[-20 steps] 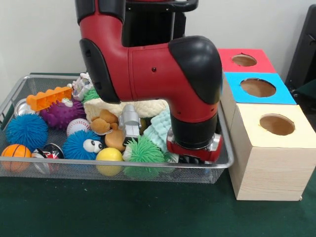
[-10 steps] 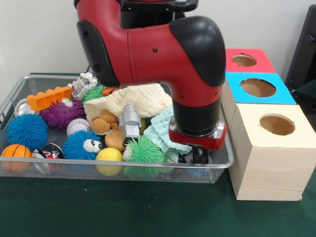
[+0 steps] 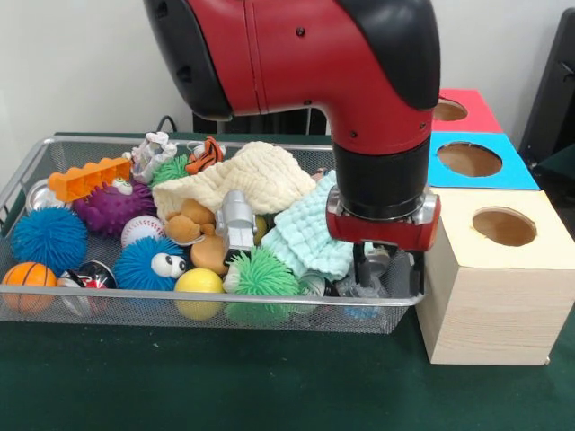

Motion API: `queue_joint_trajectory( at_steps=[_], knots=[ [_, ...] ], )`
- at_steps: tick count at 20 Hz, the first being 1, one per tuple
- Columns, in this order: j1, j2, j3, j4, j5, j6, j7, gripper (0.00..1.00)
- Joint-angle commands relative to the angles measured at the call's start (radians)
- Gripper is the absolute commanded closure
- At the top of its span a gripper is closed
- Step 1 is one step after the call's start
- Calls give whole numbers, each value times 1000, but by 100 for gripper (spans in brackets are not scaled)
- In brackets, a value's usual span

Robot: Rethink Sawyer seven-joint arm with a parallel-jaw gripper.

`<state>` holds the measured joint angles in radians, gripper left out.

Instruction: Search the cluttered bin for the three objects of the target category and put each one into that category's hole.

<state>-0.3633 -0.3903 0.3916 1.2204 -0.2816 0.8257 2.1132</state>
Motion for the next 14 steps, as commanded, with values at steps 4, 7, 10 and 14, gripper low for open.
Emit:
queue_joint_trajectory(
  at_steps=[4, 7, 10, 14],
  knots=[
    [-27, 18, 71, 98, -48, 14, -204, 0],
    [-34, 43, 65, 106, -74, -26, -209, 0],
    [-37, 65, 59, 103, -96, -53, -211, 0],
    [-50, 57, 63, 119, -110, -62, -210, 0]
  ],
)
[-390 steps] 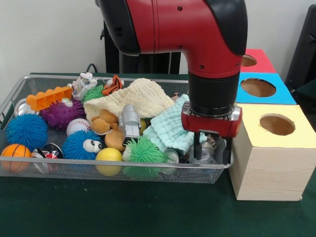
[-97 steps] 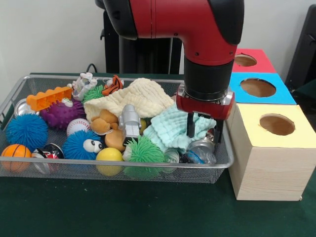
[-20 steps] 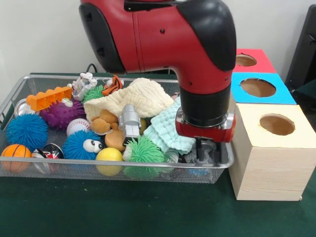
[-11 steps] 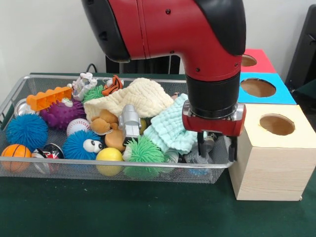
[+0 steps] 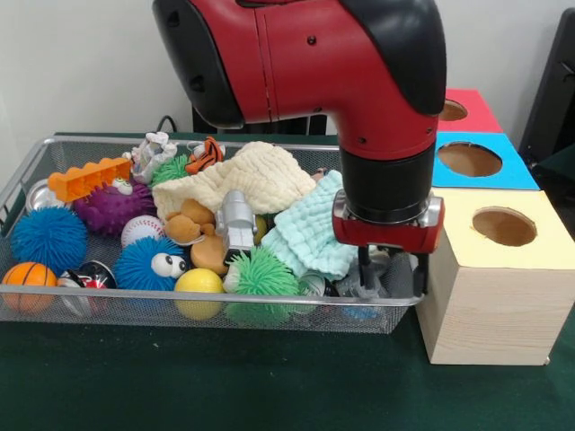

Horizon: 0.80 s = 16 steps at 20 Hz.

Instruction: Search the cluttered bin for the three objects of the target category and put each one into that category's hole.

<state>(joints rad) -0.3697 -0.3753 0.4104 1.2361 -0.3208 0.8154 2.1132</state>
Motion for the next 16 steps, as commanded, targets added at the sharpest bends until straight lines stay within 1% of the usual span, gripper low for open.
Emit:
queue_joint_trajectory(
  at_steps=[1, 5, 8, 11, 13, 16],
  knots=[
    [-50, 35, 47, 111, -72, -49, -212, 0],
    [-76, 2, 59, 165, -77, -47, -211, 0],
    [-91, -18, 70, 188, -81, -37, -215, 0],
    [-103, -29, 78, 216, -89, -45, -211, 0],
    [-112, -39, 80, 252, -97, -69, -201, 0],
    [-110, -30, 82, 257, -108, -82, -193, 0]
  ],
)
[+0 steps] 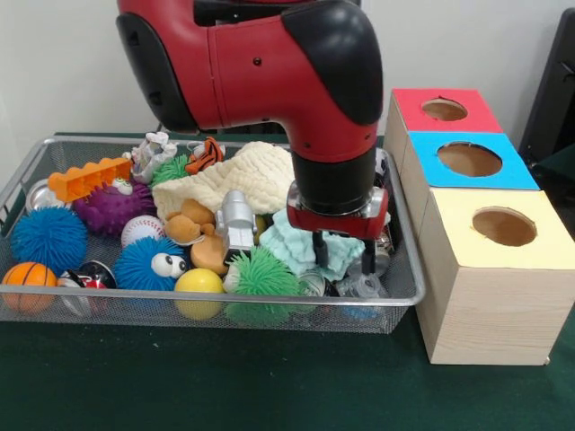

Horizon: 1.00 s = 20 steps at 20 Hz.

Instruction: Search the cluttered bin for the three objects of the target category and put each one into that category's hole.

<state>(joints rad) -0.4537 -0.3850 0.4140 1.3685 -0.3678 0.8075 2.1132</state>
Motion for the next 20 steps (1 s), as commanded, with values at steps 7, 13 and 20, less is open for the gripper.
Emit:
queue_joint_trajectory(
  at_steps=[7, 13, 20],
  knots=[
    [-20, 23, 84, 107, -87, -118, -183, 0],
    [-19, 9, 120, 141, -53, -124, -146, 0],
    [-16, -11, 131, 144, -43, -112, -123, 0]
  ],
)
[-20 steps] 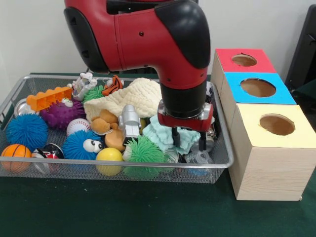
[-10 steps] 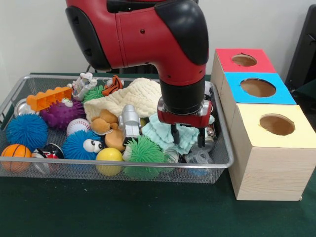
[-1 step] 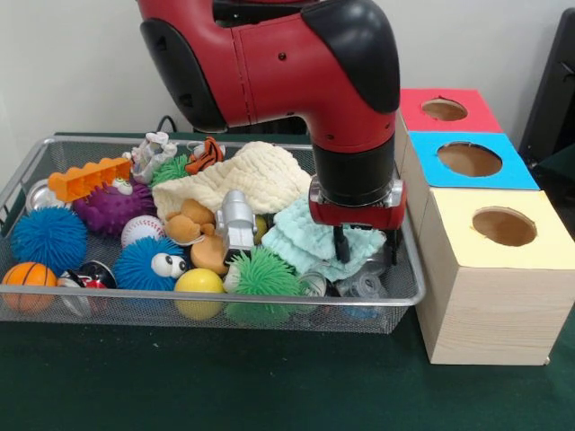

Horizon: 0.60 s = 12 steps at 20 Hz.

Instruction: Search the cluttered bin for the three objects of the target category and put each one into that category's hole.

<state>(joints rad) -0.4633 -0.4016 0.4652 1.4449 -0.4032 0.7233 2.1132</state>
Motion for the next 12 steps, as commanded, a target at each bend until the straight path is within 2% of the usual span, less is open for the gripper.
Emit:
queue_joint_trajectory(
  at_steps=[1, 12],
  knots=[
    [-6, 8, 79, 66, -11, -27, -123, 0],
    [13, 49, 44, 24, -52, -62, -105, 0]
  ],
)
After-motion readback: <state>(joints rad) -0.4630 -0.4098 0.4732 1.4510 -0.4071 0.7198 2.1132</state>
